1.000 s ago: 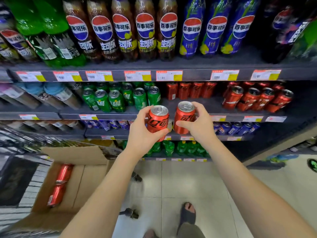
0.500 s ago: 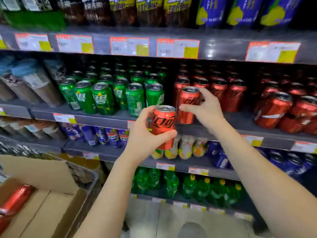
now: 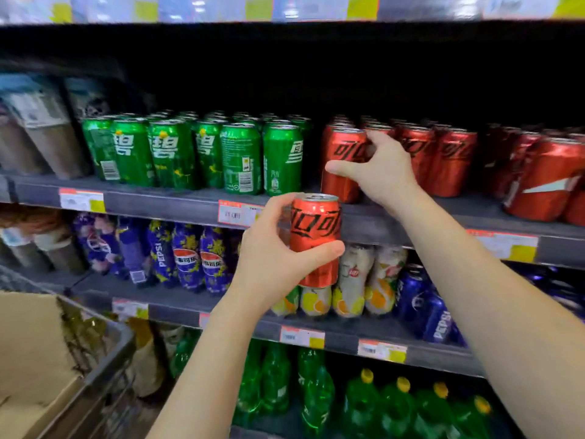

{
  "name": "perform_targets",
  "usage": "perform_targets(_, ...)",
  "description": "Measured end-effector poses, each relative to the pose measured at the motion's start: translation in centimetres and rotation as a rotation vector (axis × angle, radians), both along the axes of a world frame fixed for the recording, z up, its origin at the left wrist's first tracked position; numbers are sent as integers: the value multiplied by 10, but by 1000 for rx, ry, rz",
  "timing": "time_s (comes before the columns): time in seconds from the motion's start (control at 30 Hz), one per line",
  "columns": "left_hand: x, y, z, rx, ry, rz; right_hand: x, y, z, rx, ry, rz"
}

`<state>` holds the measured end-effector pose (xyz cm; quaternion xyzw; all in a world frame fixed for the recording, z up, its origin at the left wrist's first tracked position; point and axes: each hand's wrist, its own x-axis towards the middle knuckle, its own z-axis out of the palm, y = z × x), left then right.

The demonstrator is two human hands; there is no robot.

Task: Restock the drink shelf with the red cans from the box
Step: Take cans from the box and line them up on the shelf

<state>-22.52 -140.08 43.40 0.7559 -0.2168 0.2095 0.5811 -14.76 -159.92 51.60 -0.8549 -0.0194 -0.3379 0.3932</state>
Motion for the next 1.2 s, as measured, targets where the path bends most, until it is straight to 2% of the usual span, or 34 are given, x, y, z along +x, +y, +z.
perform_targets(0.43,2,7,6,2,-40,-86,-7,13,-5,-13,-75,-139)
perform_targets(0.87,-9,4,10,14,-86,-107,-22,30,1,49,-15,-113)
perform_targets(1.07,-8,3,11,-39,-36,-104,-16,29,2,37,-2,-98)
perform_targets(1.2,-7,2,16,-36,-24,-93,-28,21,2,127,-16,-96)
